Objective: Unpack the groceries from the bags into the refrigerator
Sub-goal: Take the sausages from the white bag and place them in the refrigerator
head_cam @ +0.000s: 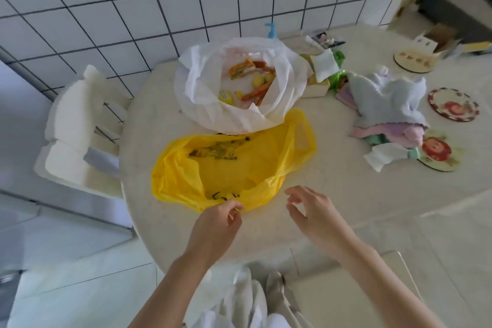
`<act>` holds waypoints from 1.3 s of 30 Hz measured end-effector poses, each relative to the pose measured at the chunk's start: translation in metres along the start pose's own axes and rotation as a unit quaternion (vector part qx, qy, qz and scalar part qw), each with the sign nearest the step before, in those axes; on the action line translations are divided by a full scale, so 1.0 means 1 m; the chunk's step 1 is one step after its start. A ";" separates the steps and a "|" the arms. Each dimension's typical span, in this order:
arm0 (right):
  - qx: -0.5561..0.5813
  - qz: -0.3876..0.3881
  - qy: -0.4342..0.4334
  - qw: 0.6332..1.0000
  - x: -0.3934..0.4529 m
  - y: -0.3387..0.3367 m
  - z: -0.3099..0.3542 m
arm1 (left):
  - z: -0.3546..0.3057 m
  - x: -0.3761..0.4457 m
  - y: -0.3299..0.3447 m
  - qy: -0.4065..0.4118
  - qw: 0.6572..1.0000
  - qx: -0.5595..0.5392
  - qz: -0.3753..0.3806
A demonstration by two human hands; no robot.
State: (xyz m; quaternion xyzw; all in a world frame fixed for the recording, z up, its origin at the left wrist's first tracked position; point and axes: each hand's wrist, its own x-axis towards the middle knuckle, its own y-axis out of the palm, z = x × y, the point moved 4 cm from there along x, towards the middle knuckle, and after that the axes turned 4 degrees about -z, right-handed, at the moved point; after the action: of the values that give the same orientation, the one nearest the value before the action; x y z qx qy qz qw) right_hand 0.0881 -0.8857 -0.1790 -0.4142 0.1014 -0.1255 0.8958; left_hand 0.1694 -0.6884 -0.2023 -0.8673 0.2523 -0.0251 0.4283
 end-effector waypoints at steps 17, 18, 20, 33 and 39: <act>-0.091 0.059 -0.035 0.994 0.184 -0.019 -0.018 | -0.013 0.221 -0.033 0.045 0.999 0.008 -0.026; -0.098 0.067 -0.041 0.992 0.202 -0.018 -0.019 | -0.014 0.241 -0.035 0.050 0.998 0.008 -0.027; -0.112 0.071 -0.049 0.990 0.239 -0.017 -0.020 | -0.016 0.277 -0.039 0.066 0.997 0.014 -0.035; -0.287 0.036 -0.115 0.950 0.434 0.014 -0.032 | -0.003 0.428 -0.022 0.082 0.984 0.154 0.022; -0.408 0.056 -0.111 0.905 0.453 0.018 -0.052 | -0.005 0.459 0.015 0.114 0.980 0.163 0.013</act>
State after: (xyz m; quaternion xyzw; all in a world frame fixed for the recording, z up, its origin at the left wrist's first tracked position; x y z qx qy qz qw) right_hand 0.5048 -1.0512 -0.2613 -0.7482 0.0666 0.0239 0.6597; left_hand 0.5614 -0.9106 -0.2897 -0.7738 0.3033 -0.1586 0.5330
